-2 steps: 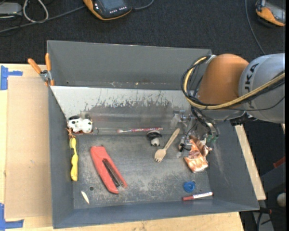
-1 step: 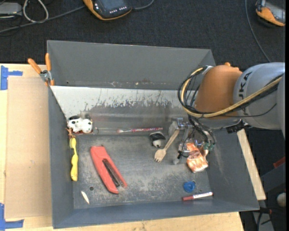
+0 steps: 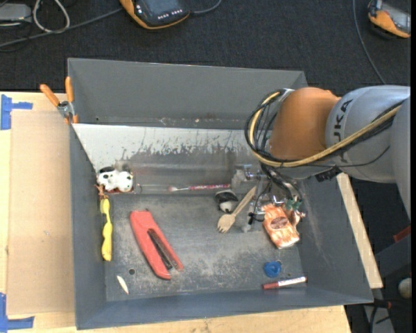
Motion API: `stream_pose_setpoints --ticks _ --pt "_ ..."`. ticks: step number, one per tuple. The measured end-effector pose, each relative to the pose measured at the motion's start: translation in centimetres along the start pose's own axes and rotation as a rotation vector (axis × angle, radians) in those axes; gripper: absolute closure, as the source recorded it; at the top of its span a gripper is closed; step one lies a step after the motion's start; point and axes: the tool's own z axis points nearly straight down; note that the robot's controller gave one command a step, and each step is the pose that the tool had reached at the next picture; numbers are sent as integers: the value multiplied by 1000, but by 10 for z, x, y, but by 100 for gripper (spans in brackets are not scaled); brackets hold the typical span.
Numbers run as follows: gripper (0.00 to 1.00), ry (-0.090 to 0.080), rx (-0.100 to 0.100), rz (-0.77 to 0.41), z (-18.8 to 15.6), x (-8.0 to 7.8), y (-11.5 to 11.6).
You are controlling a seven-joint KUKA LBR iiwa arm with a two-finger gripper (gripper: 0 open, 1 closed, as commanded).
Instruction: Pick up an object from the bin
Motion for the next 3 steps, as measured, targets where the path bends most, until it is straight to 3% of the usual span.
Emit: stream_pose_setpoints --ticks 1,2,3 --pt "0 1 0 -34 2 -4 9" --pt "100 -4 -1 -15 10 20 0" --pt "100 -5 -1 -15 10 20 0"
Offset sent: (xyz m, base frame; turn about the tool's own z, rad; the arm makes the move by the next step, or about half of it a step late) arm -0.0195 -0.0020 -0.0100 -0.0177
